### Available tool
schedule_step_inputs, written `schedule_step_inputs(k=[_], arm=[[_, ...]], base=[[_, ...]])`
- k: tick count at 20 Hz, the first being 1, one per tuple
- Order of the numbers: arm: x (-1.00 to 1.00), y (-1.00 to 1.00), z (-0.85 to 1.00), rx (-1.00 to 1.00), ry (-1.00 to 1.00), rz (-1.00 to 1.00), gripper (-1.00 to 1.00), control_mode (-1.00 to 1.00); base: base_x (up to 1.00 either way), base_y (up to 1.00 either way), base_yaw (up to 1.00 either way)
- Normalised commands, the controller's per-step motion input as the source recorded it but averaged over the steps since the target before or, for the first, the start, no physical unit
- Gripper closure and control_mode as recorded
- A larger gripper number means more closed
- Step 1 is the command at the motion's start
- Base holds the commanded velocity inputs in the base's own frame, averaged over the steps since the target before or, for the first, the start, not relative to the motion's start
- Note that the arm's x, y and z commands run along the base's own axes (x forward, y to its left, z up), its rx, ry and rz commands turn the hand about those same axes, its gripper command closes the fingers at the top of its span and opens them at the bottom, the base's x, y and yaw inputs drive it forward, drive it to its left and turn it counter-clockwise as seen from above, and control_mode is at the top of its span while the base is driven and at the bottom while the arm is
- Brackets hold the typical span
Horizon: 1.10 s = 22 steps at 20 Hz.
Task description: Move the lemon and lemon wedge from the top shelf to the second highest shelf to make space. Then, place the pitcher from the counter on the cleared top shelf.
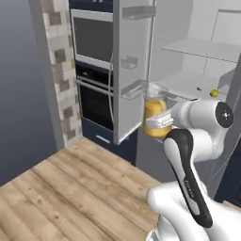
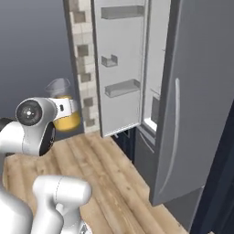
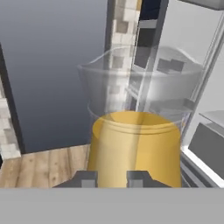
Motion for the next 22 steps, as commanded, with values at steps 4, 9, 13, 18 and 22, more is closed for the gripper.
schedule_step_inputs(k=[4, 9, 13, 18, 22], arm=[[0.00, 0.00, 0.00, 0.00, 0.00, 0.00, 1.00, 1.00], [0.00, 0.00, 0.00, 0.00, 0.00, 0.00, 1.00, 1.00], [0.00, 0.00, 0.00, 0.00, 0.00, 0.00, 1.00, 1.00], [0.00, 0.00, 0.00, 0.00, 0.00, 0.00, 1.00, 1.00], [0.00, 0.00, 0.00, 0.00, 0.00, 0.00, 1.00, 1.00]], base=[[0.40, 0.00, -0.47], [0.48, 0.10, -0.50], [0.55, 0.22, -0.48], [0.56, 0.38, -0.43], [0.56, 0.49, -0.39]])
